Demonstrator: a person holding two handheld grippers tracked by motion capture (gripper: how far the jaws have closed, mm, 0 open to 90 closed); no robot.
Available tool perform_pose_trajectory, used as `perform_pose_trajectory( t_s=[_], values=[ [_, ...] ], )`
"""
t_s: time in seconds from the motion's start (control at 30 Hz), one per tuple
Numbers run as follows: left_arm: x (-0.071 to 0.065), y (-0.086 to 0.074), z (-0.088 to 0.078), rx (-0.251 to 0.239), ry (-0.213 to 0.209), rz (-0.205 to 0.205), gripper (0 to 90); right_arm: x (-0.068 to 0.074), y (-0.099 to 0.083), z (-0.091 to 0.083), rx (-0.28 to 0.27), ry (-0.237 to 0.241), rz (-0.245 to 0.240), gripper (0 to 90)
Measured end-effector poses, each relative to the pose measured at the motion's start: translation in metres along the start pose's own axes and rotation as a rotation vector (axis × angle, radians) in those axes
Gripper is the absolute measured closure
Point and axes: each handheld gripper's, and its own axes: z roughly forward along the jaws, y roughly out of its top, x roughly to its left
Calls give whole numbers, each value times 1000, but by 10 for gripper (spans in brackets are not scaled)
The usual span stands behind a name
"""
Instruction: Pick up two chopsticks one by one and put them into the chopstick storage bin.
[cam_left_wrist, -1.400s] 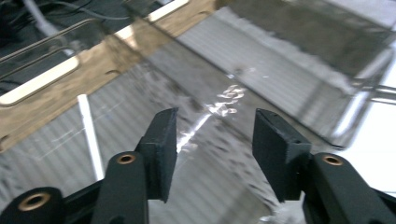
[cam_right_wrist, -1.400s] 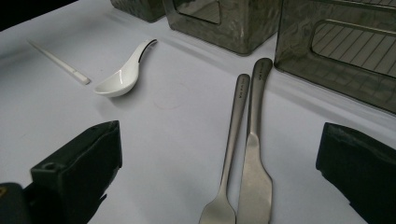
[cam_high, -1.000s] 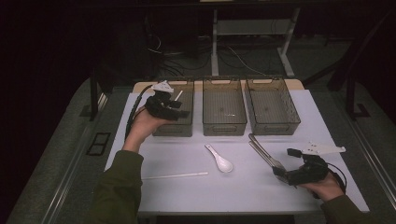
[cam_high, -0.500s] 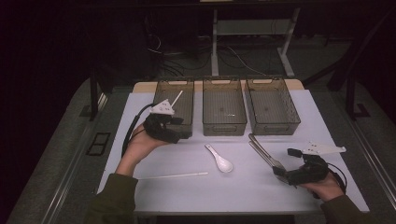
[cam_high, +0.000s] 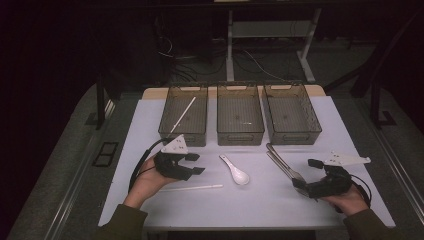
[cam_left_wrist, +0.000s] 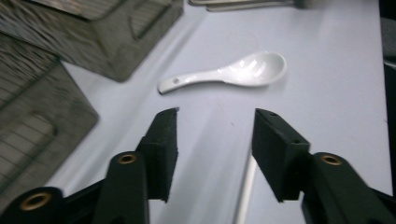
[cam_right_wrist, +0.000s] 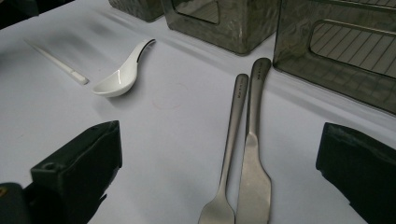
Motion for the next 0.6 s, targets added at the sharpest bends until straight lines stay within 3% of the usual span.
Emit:
perform_pose_trajectory(
  t_s=[0.33,0.6],
  values=[
    [-11,-24,12,57,-64,5,669,0,0,0,-2,-3,-3,4],
    [-12,-32,26,114,-95,1,719,0,0,0,0,-5,-6,4]
  ],
)
